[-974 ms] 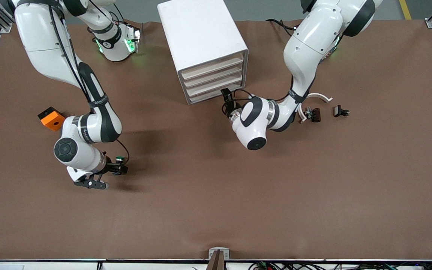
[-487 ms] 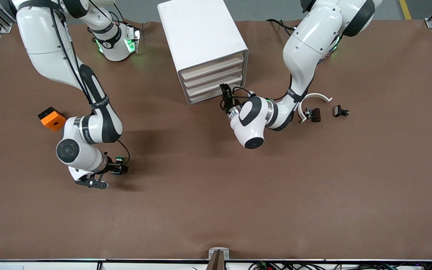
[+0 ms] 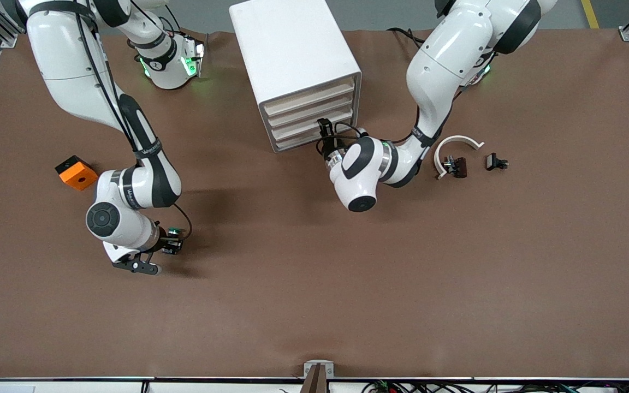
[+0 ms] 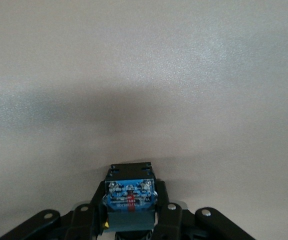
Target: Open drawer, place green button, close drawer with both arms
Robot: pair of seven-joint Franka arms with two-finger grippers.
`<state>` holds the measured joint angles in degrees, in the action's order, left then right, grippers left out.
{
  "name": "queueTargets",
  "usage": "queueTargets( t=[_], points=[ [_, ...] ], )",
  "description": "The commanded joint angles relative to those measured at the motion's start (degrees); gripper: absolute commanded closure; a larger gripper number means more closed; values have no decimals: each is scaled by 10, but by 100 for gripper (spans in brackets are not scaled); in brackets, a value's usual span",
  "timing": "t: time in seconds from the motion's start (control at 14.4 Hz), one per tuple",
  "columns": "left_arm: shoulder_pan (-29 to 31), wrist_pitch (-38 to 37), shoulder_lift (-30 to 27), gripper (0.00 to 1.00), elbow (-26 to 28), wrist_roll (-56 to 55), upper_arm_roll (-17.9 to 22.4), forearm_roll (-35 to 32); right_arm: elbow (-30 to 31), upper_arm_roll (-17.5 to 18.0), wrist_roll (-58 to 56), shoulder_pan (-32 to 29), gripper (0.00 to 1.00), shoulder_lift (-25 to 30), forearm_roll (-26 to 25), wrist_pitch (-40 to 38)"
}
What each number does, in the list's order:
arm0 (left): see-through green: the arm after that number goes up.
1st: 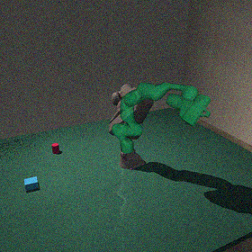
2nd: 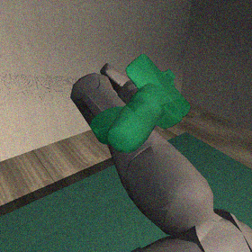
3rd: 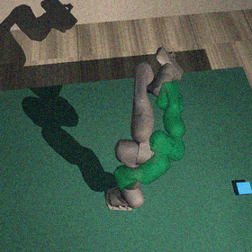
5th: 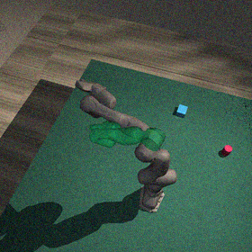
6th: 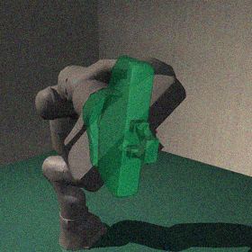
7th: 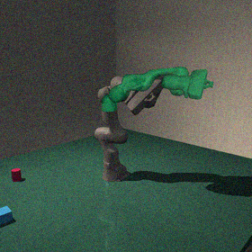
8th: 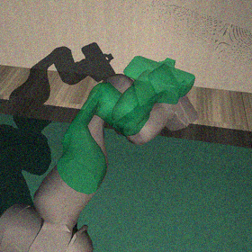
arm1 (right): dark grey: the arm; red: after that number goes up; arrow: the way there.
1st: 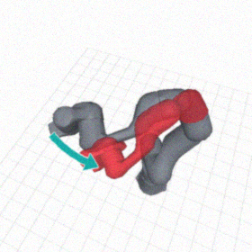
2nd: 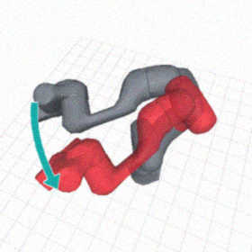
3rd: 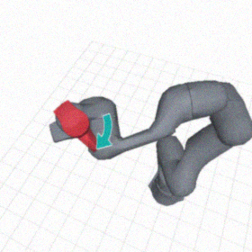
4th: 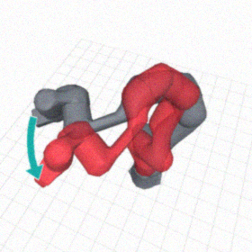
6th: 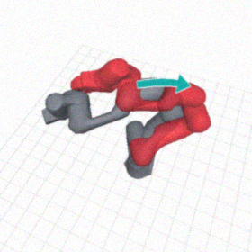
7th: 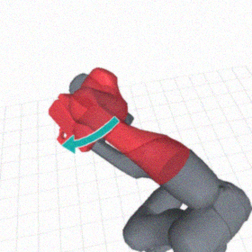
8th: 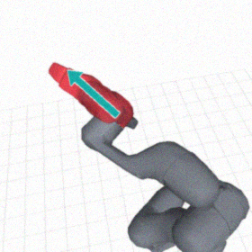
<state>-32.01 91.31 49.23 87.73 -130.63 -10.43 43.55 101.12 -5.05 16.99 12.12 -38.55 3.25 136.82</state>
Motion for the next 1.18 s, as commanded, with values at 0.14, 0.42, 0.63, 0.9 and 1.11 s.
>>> queueTargets(
  t=[0.14, 0.42, 0.63, 0.9, 1.11],
  points=[
    [-16, -8, 10, 63, -7, 0, 1, 19, -4, -1, 28, 3, 100, 8, -7, -4],
    [-15, -7, 10, 85, -7, 0, 1, 24, -30, -1, 44, 4, 100, 34, -6, -87],
    [-11, -7, 10, 86, -7, 0, 2, 24, -38, 1, 119, 18, 100, 58, -6, -117],
    [-1, -3, 11, 86, -29, 1, 10, 22, -58, 0, 242, 69, 100, 90, -7, -188],
    [26, -2, 13, 86, -41, 16, 10, 22, -65, 1, 305, 92, 100, 120, -4, -244]
  ],
)
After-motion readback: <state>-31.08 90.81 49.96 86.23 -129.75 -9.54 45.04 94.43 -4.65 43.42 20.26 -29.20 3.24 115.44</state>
